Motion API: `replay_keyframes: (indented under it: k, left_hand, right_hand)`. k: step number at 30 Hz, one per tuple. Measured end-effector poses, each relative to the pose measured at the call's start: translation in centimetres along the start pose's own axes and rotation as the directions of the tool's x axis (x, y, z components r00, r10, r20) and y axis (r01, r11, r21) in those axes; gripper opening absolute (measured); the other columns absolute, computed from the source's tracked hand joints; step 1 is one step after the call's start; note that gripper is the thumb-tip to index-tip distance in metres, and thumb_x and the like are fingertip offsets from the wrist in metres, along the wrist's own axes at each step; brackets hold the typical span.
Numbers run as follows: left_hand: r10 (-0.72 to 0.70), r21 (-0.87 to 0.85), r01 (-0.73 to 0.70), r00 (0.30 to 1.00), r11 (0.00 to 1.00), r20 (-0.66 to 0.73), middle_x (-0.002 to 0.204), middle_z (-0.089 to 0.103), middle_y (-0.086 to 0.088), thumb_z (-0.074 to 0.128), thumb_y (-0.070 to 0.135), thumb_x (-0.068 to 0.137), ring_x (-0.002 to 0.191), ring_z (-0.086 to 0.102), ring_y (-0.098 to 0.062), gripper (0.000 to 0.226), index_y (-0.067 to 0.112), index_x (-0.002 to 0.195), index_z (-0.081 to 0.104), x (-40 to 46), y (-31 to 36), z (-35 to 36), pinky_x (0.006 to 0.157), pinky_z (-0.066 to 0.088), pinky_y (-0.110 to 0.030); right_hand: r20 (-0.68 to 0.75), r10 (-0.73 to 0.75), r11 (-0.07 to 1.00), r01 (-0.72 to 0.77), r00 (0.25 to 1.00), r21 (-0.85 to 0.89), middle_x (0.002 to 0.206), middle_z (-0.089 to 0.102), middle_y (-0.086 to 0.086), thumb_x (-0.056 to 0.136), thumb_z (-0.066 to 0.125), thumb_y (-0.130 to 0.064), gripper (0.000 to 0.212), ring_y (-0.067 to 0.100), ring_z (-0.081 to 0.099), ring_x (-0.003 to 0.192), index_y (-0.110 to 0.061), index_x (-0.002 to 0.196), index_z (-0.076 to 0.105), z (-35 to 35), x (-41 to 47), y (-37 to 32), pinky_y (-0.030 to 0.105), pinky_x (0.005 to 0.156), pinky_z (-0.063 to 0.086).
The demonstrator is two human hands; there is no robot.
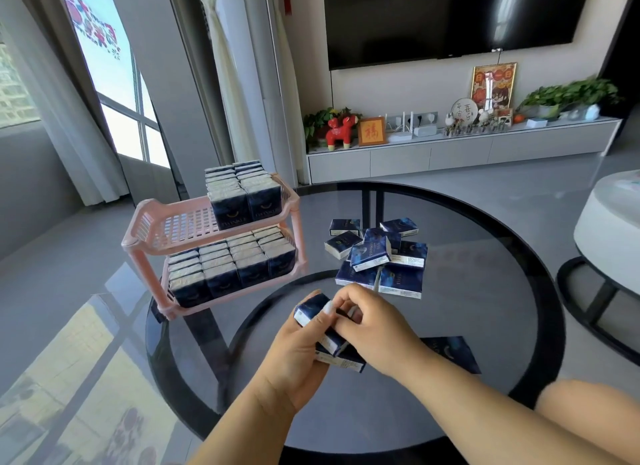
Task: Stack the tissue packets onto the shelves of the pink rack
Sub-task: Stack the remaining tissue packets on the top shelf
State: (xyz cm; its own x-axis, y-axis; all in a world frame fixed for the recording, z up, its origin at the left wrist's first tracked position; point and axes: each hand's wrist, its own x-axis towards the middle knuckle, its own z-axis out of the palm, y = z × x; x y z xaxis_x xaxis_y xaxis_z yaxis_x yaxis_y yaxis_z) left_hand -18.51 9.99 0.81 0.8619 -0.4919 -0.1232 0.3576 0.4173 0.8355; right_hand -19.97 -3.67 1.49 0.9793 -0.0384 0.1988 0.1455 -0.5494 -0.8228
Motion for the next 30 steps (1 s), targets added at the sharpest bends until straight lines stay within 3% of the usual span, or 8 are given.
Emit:
replay_keyframes:
  k: [4, 6, 10, 15, 20, 23, 26, 30]
  left_hand:
    - [0.051, 0.063, -0.042, 0.987, 0.997, -0.153, 0.104, 0.066, -0.024, 0.072, 0.003, 0.077, 0.089, 0.067, -0.035, 0.052, -0.001, 0.124, 0.052, 0.5, 0.4, -1.2, 0.072, 0.057, -0.046]
    - [0.145, 0.268, -0.080, 0.963, 0.960, -0.230, 0.101, 0.065, -0.019, 0.074, 0.000, 0.076, 0.085, 0.068, -0.033, 0.049, 0.011, 0.121, 0.056, 0.7, 0.6, -1.7, 0.067, 0.058, -0.043]
    - [0.233, 0.607, -0.070, 0.953, 0.792, -0.195, 0.101, 0.066, -0.013, 0.074, 0.003, 0.082, 0.079, 0.072, -0.025, 0.047, 0.024, 0.119, 0.055, 0.6, 0.4, -2.0, 0.064, 0.060, -0.040]
    - [0.271, 0.907, 0.020, 0.951, 0.421, -0.147, 0.119, 0.051, 0.008, 0.078, 0.033, 0.079, 0.098, 0.059, -0.011, 0.047, 0.039, 0.117, 0.050, 1.0, 0.3, -2.6, 0.079, 0.055, -0.028]
    - [0.276, 0.926, 0.039, 0.949, 0.375, -0.151, 0.126, 0.044, 0.007, 0.082, 0.036, 0.073, 0.101, 0.054, -0.006, 0.071, 0.038, 0.131, 0.041, 0.9, 0.6, -3.1, 0.066, 0.045, -0.009]
    - [0.354, 0.892, 0.032, 0.911, 0.451, -0.211, 0.121, 0.052, 0.004, 0.088, 0.034, 0.064, 0.102, 0.061, -0.018, 0.088, 0.040, 0.134, 0.035, 1.2, 0.6, -3.6, 0.075, 0.058, -0.032]
    - [0.383, 0.839, 0.020, 0.884, 0.543, -0.269, 0.113, 0.057, 0.004, 0.089, 0.028, 0.066, 0.095, 0.063, -0.014, 0.095, 0.036, 0.140, 0.031, 1.4, 0.6, -3.8, 0.074, 0.057, -0.031]
    - [0.337, 0.771, 0.027, 0.889, 0.637, -0.309, 0.109, 0.060, 0.006, 0.087, 0.023, 0.069, 0.100, 0.063, -0.016, 0.086, 0.027, 0.140, 0.038, 1.6, 0.6, -3.9, 0.084, 0.056, -0.034]
  right_hand:
    - [0.121, 0.067, 0.997, -0.061, 0.990, -0.049, 0.096, 0.057, -0.012, 0.082, 0.066, -0.035, 0.020, 0.006, 0.055, 0.084, -0.033, 0.096, 0.052, -1.9, 0.5, -0.1, 0.026, 0.078, 0.049]
    - [0.171, 0.114, 0.963, -0.067, 0.979, -0.261, 0.098, 0.054, -0.014, 0.076, 0.071, -0.042, 0.032, 0.006, 0.054, 0.088, -0.033, 0.099, 0.050, -4.0, 0.8, 0.0, 0.027, 0.079, 0.047]
    - [0.308, 0.396, 0.689, -0.058, 0.865, -0.722, 0.112, 0.047, -0.009, 0.063, 0.080, -0.045, 0.058, 0.014, 0.043, 0.109, -0.034, 0.109, 0.047, -8.0, 0.5, 0.2, 0.032, 0.087, 0.043]
    - [0.328, 0.605, 0.415, 0.064, 0.726, -0.908, 0.122, 0.051, 0.000, 0.066, 0.081, -0.039, 0.064, 0.020, 0.044, 0.114, -0.022, 0.119, 0.048, -8.1, 0.1, 0.6, 0.034, 0.086, 0.044]
    - [0.312, 0.418, 0.660, -0.049, 0.853, -0.749, 0.081, 0.053, -0.009, 0.070, 0.070, -0.027, 0.028, 0.008, 0.050, 0.068, -0.028, 0.082, 0.044, -7.7, 0.2, 0.4, 0.025, 0.053, 0.039]
    - [0.232, 0.252, 0.882, -0.125, 0.939, -0.455, 0.088, 0.056, -0.008, 0.069, 0.072, -0.038, 0.043, 0.008, 0.054, 0.072, -0.027, 0.097, 0.041, -7.4, 0.4, 0.1, 0.026, 0.057, 0.043]
    - [0.267, 0.152, 0.981, -0.112, 0.951, -0.161, 0.089, 0.059, -0.011, 0.065, 0.081, -0.041, 0.046, 0.007, 0.057, 0.072, -0.035, 0.097, 0.048, -6.8, 0.6, -0.1, 0.022, 0.055, 0.046]
    - [0.304, 0.046, 0.961, 0.040, 0.952, -0.274, 0.098, 0.051, -0.013, 0.067, 0.081, -0.032, 0.037, 0.006, 0.054, 0.089, -0.039, 0.098, 0.062, -5.4, 0.9, 1.2, 0.030, 0.081, 0.049]
